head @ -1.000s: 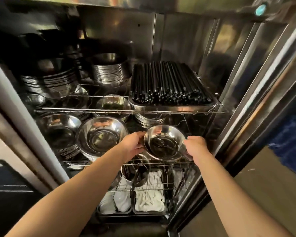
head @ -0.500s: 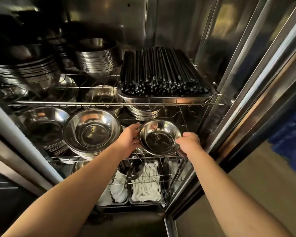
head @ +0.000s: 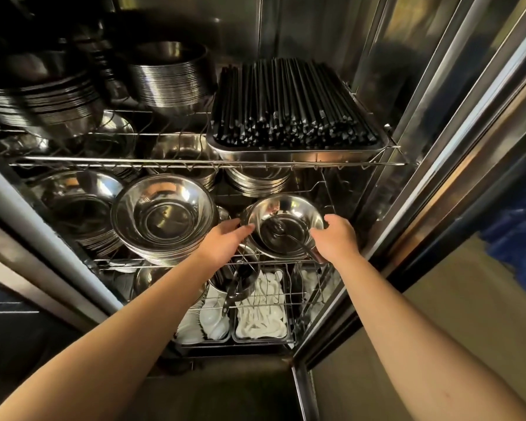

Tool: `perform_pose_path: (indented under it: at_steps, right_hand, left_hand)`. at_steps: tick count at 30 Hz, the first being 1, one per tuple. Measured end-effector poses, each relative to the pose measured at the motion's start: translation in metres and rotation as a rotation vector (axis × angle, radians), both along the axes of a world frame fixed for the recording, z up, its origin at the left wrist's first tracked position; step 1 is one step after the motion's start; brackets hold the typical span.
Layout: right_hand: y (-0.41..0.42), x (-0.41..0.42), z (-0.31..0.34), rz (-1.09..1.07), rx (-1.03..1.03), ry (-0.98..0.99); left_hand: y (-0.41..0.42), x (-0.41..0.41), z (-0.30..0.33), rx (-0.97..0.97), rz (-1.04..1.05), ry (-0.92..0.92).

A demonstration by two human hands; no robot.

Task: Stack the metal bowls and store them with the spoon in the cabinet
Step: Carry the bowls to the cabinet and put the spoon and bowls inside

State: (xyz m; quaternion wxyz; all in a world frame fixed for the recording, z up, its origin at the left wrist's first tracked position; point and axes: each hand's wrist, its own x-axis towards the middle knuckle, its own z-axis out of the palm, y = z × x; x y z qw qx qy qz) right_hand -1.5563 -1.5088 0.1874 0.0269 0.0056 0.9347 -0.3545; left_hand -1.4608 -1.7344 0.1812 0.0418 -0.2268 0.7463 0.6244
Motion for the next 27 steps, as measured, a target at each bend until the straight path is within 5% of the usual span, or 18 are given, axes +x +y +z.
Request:
perform_pose_path:
  at_steps: [6, 16, 27]
  right_hand:
    - [-0.01, 0.013, 0.003, 0.139, 0.13, 0.116]
    - [-0.025, 0.021, 0.005, 0.291, 0.348, 0.177]
    - [-0.025, 0.027, -0.001, 0.297, 0.559, 0.224]
  left_hand:
    - [-0.016, 0.051, -0.026, -0.678, -0.243, 0.109]
    - [-0.032, 0.095, -0.07, -1.274, -0.321, 0.06]
    - [-0.011, 0.097, -0.076, -1.317, -0.267, -0.096]
